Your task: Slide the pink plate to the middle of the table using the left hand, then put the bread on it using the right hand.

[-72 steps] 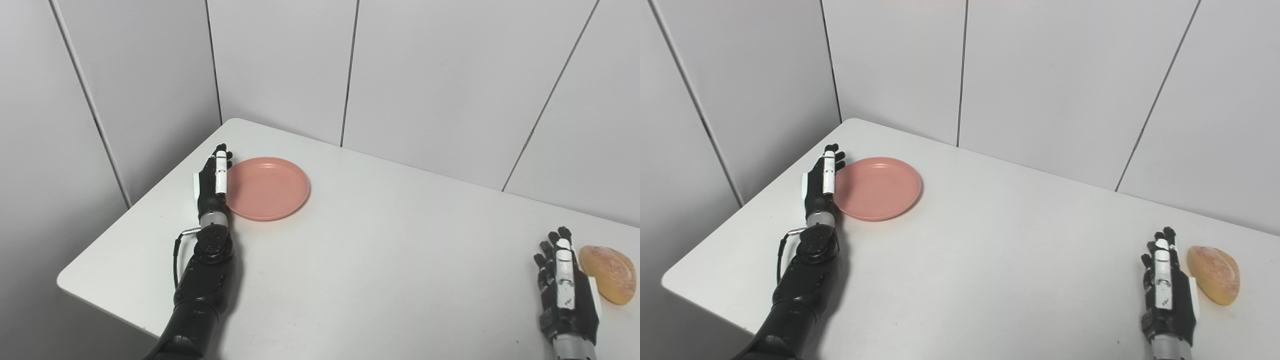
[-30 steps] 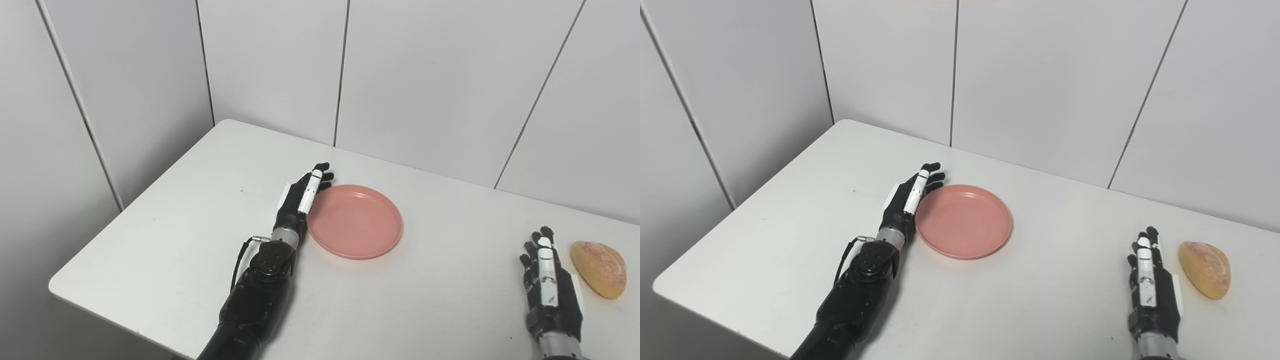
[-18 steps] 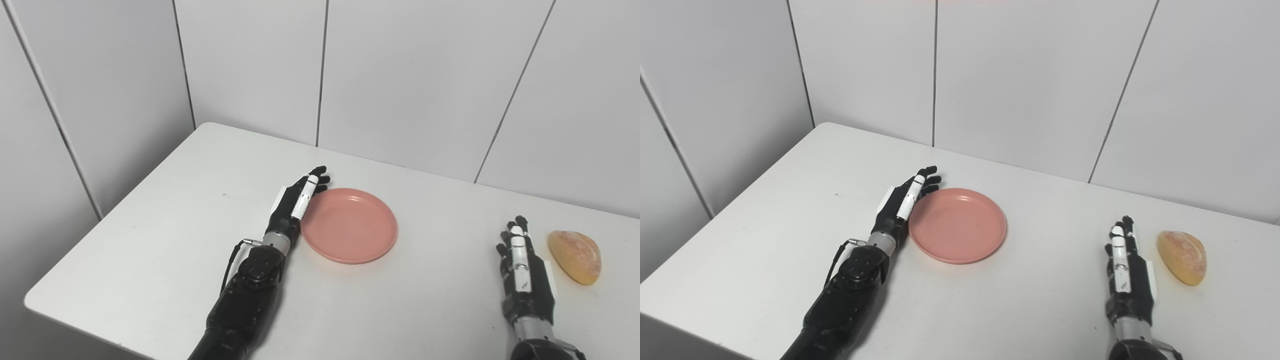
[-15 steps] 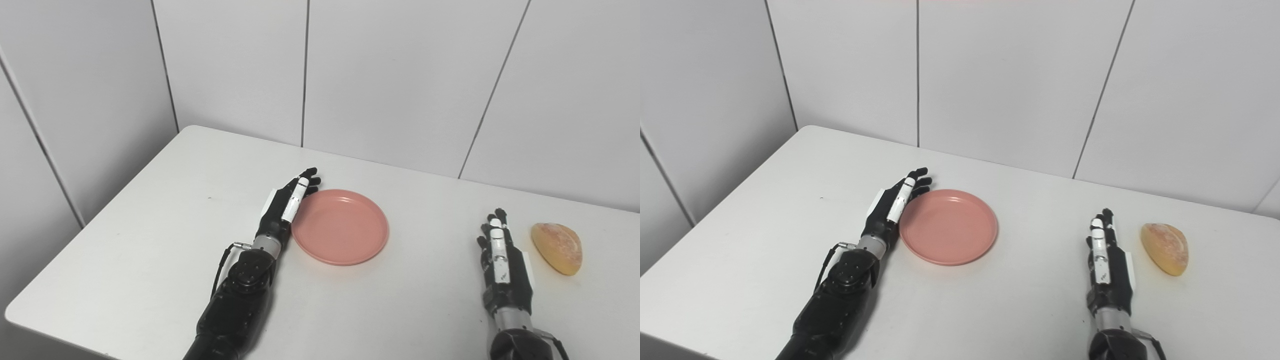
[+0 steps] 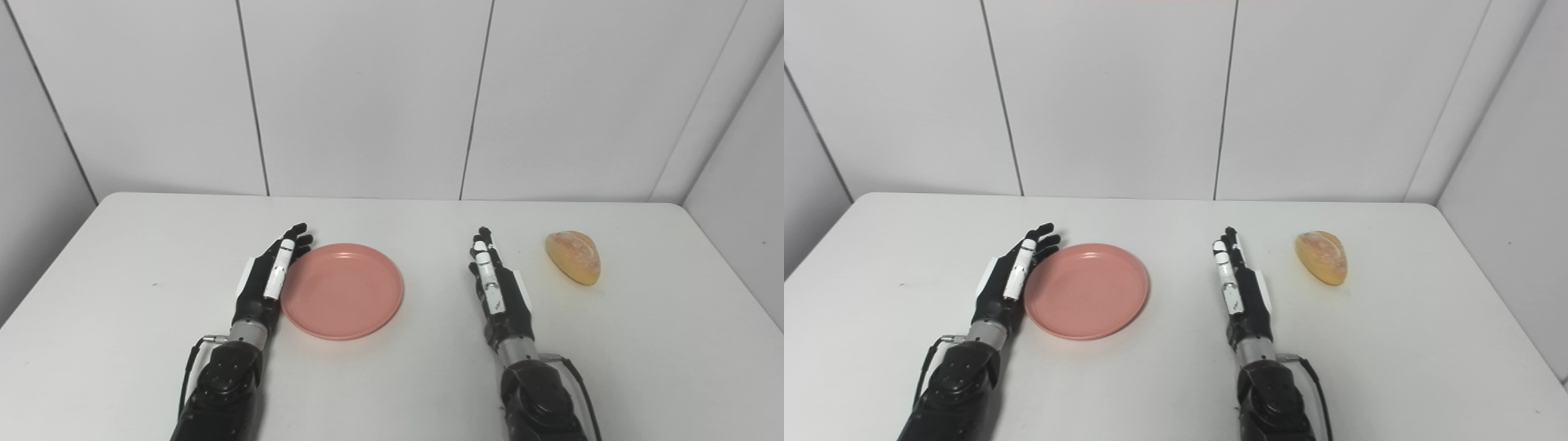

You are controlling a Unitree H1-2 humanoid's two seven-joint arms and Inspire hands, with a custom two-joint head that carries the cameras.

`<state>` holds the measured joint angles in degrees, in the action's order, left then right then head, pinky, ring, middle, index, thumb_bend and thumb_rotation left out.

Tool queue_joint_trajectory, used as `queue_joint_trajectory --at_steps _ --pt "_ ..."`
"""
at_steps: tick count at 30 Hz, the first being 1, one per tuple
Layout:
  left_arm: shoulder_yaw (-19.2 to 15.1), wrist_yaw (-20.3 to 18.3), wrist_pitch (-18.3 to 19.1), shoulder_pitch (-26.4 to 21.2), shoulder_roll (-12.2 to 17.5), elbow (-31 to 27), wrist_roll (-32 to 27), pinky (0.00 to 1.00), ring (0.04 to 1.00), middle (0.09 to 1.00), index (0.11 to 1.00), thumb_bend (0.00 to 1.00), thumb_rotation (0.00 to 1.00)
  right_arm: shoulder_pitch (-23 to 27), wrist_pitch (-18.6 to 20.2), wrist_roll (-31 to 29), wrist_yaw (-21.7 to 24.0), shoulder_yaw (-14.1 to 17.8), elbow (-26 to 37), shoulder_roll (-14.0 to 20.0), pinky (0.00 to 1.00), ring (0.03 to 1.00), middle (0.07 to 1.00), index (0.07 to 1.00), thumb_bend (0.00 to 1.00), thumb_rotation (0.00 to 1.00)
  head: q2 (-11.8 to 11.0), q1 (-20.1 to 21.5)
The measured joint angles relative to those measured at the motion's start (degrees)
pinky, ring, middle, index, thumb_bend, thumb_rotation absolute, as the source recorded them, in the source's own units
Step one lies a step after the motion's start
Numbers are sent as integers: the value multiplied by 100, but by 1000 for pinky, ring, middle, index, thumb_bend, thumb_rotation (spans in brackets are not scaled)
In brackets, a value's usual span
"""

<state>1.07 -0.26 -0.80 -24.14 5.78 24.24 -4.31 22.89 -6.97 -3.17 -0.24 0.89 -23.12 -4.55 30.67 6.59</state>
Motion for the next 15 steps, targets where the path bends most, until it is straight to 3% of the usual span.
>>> queue_joint_trajectory --at_steps 6,15 --pt "-42 -153 -158 11 -25 93 -136 863 857 843 831 407 1000 28 -47 22 -28 -38 -51 -75 1000 1000 1000 1000 619 903 -88 360" --pt "-41 -295 -258 34 -28 125 -199 883 877 860 862 416 1000 97 -287 36 -52 -65 -180 -89 1000 1000 1000 1000 578 905 -105 352"
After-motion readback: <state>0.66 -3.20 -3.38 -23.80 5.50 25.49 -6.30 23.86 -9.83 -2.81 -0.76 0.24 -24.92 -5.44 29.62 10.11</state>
